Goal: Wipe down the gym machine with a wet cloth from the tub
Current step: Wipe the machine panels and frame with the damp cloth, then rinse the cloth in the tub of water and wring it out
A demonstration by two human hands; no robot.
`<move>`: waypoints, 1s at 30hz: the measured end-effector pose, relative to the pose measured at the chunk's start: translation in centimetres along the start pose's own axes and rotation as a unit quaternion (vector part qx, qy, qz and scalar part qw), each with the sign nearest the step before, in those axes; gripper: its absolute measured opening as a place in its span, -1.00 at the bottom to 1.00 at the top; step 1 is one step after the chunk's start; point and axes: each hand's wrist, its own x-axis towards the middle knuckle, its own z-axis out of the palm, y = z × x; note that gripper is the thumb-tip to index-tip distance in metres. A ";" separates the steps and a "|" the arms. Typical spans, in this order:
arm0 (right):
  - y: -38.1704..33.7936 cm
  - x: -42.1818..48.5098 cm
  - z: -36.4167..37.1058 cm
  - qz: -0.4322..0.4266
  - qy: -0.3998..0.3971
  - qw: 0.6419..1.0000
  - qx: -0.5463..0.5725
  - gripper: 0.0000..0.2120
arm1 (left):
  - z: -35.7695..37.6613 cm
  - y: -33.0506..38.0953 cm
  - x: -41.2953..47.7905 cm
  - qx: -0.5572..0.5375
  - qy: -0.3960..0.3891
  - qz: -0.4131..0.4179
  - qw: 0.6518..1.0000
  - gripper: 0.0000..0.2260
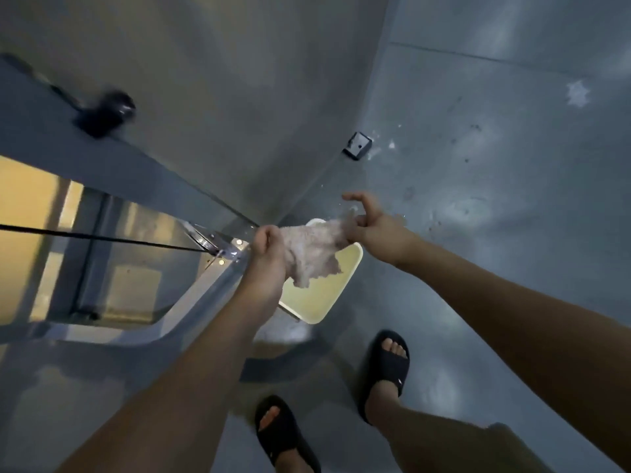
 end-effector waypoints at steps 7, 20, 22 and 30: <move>14.6 12.0 5.4 -0.023 0.030 0.999 -0.028 -0.61 | 1.6 -14.3 11.1 0.074 -0.018 -0.017 0.997 -0.28; 24.4 24.4 8.7 -0.089 -0.210 0.890 -0.395 -0.47 | 7.2 -27.8 22.2 0.268 -0.046 0.020 0.962 -0.89; 26.0 26.1 9.8 -0.085 -0.211 0.861 -0.456 -0.74 | 8.2 -29.3 23.9 0.353 -0.057 0.027 0.933 -0.90; 29.8 27.6 13.9 -0.118 -0.126 0.771 -0.613 -0.70 | 9.0 -32.3 27.4 0.422 0.020 -0.055 0.905 -0.81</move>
